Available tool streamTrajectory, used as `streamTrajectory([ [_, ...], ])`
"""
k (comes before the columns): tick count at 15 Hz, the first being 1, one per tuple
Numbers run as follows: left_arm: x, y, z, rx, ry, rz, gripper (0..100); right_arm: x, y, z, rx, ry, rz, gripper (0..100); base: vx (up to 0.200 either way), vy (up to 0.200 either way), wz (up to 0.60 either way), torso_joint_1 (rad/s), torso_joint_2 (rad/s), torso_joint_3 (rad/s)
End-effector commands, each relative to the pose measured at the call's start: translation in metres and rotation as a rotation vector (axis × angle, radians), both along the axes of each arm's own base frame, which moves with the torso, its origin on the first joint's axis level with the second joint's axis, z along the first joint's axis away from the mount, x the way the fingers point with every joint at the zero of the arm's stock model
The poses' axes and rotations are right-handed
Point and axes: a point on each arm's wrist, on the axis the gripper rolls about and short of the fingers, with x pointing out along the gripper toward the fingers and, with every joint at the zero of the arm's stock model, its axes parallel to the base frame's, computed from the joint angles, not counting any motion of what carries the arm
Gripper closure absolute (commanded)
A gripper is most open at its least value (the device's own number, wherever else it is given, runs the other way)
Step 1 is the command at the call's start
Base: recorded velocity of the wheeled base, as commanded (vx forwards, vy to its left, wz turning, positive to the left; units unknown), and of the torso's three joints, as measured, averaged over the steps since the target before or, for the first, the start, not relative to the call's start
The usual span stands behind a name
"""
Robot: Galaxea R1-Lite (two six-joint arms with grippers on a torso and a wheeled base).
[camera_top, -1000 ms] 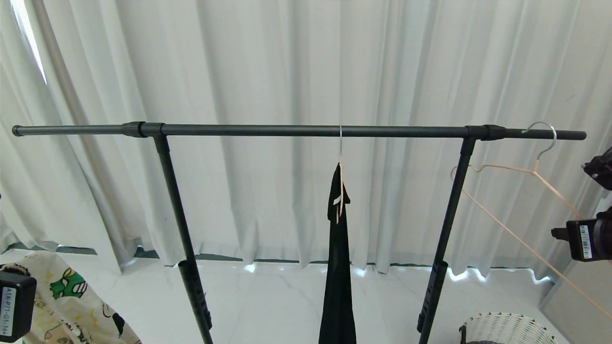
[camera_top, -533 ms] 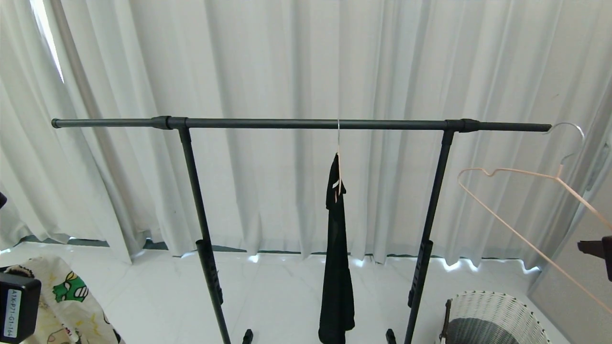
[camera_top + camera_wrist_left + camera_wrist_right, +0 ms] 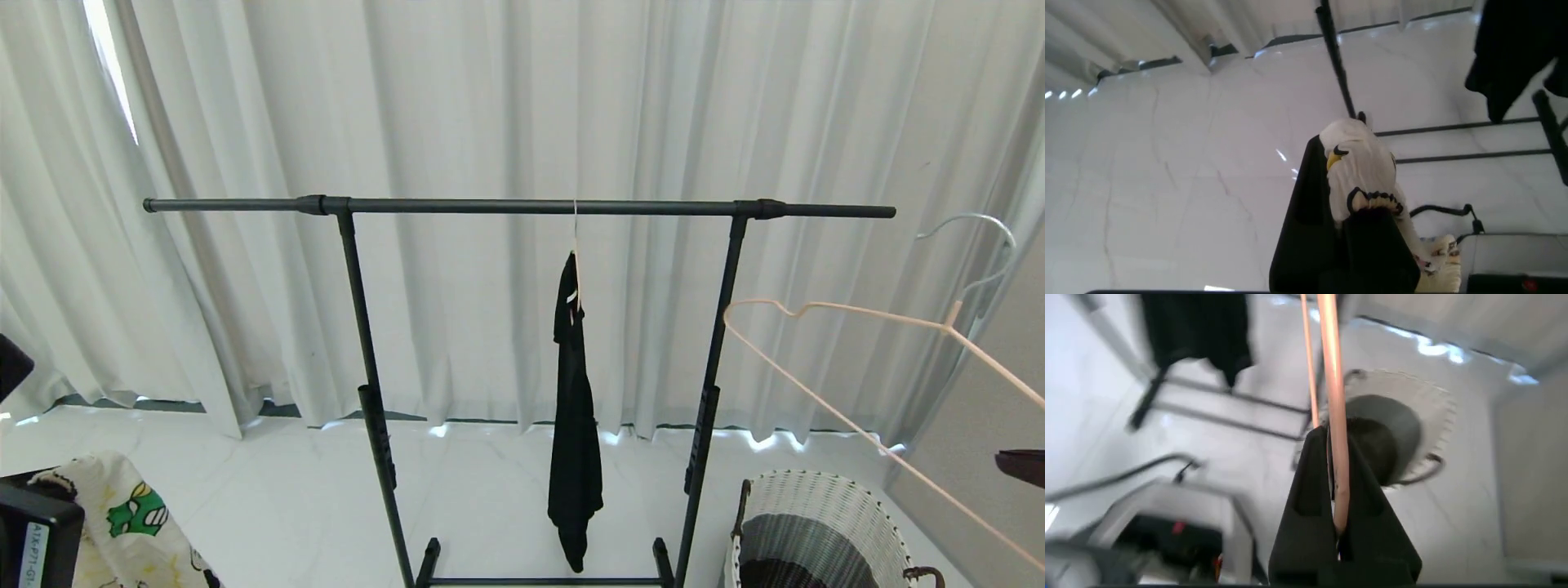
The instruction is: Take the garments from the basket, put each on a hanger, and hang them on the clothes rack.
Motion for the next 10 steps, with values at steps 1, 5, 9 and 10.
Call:
streamTrajectory([
  [1, -0.007, -0.005, -0.005, 0.004, 0.005, -0.099, 100, -0.018, 0.010, 0.000, 0.031, 0.003, 0.196, 100, 0.000, 0.000, 0.00, 0.000, 0.00, 0.000],
  [5, 0.004, -0.030, -0.001, 0.012, 0.020, -0.241, 100, -0.029, 0.030, -0.012, 0.071, 0.090, 0.521, 100, 0.000, 0.000, 0.00, 0.000, 0.00, 0.000],
  [9, 0.070, -0.077, 0.004, -0.031, 0.017, -0.093, 100, -0.033, 0.054, -0.015, 0.121, 0.159, 0.685, 100, 0.000, 0.000, 0.00, 0.000, 0.00, 0.000],
  [10, 0.083, -0.087, 0.005, -0.041, 0.022, -0.078, 100, -0.033, 0.064, -0.013, 0.169, 0.174, 0.708, 100, 0.000, 0.000, 0.00, 0.000, 0.00, 0.000],
])
